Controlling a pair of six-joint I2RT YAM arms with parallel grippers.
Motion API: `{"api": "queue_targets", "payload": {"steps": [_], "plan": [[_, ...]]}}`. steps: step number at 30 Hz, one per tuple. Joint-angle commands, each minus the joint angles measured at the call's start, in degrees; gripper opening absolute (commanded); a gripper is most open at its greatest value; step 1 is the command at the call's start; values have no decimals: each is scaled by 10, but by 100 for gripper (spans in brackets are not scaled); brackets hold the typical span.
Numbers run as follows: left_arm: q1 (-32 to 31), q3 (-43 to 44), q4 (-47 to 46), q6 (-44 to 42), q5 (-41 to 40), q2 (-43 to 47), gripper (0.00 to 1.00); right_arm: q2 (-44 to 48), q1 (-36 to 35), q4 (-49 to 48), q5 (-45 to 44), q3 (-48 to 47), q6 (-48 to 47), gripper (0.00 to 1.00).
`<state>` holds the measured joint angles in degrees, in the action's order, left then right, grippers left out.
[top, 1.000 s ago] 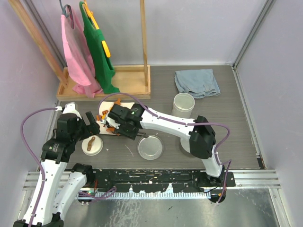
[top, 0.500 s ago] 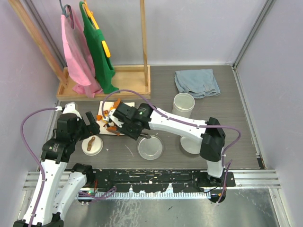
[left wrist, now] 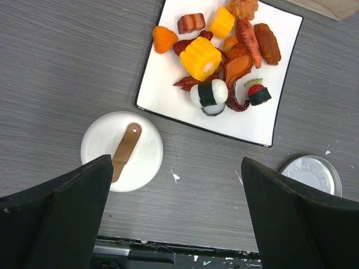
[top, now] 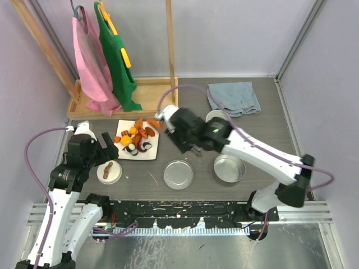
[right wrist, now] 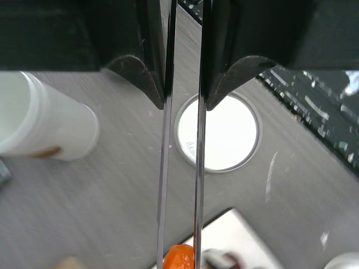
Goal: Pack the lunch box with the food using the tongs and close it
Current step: Pick up the fake food from the plate, then place the fake food in the packing box.
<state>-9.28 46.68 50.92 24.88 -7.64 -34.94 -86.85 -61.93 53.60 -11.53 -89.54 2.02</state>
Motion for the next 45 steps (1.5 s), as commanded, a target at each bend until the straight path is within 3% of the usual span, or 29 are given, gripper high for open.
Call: {"api": "queue_targets", "payload": {"steps": [1, 8, 13, 28, 36, 40, 45], "plan": [[-1, 8, -24, 2, 16, -10, 98, 122, 86, -19, -68, 21, 74, 28], [-1, 27, -41, -15, 36, -36, 98, 204, 165, 69, -148, 90, 118, 28], [-1, 20, -62, -32, 39, -41, 98, 223, 219, 73, -137, 139, 120, 28], [-1, 29, -24, -32, 14, -86, 98, 230, 224, 91, -135, 178, 118, 32], [-1, 27, -25, -30, 4, -74, 98, 231, 224, 85, -139, 166, 116, 45], [-1, 27, -24, -30, 2, -69, 98, 230, 223, 78, -137, 138, 112, 46], [-1, 28, -23, -29, 1, -67, 98, 230, 224, 44, -64, 108, 106, 46]]}}
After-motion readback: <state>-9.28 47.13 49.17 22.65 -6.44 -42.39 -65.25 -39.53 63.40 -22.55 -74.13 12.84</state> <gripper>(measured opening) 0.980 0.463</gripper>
